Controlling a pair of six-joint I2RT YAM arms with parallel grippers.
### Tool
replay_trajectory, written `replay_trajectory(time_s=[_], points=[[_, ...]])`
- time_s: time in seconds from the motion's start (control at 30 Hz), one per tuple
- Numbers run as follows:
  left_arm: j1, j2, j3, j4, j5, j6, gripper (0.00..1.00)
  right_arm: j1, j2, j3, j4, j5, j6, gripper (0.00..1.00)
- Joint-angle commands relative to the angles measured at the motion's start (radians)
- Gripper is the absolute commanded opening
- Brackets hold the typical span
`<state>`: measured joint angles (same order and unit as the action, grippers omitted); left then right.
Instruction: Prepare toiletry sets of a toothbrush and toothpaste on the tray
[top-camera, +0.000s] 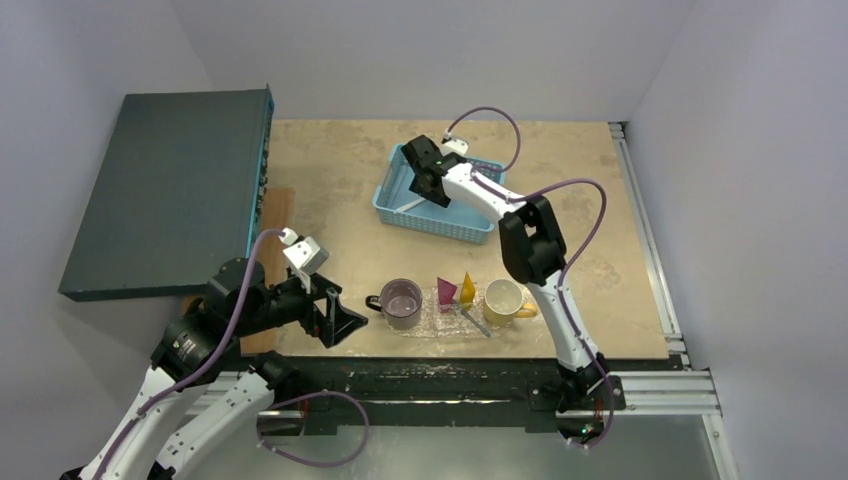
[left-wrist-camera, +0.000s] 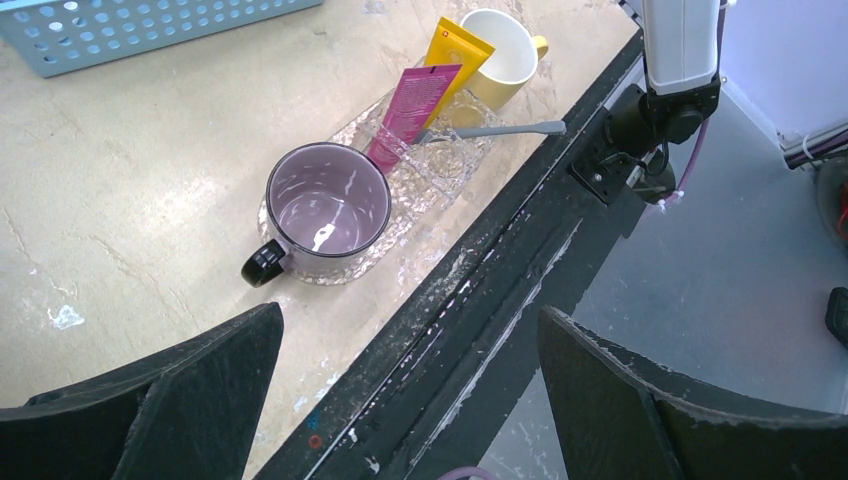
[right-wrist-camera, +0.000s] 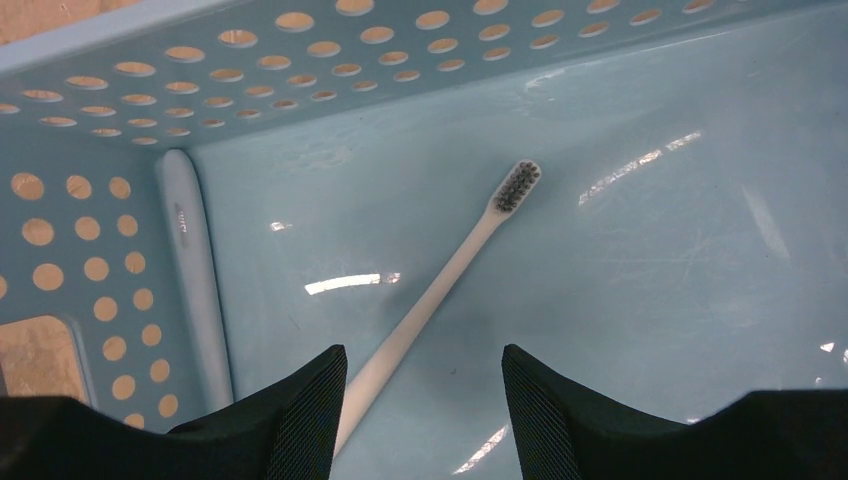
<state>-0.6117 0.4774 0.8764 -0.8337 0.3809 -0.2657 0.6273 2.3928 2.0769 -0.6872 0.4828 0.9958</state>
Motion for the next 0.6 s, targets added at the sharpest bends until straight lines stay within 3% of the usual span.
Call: replay_trajectory(time_s=[0.0, 0.57], points=[[-0.002, -0.008, -0.004, 0.014, -0.012, 0.016, 0.98, 0.0, 0.021, 0.063, -0.011, 0.045, 0.029, 0.61], [-0.001, -0.011, -0.004, 0.014, -0.016, 0.014, 0.98, -0.002, 0.092, 0.1, -0.011, 0.062, 0.029, 0.61]])
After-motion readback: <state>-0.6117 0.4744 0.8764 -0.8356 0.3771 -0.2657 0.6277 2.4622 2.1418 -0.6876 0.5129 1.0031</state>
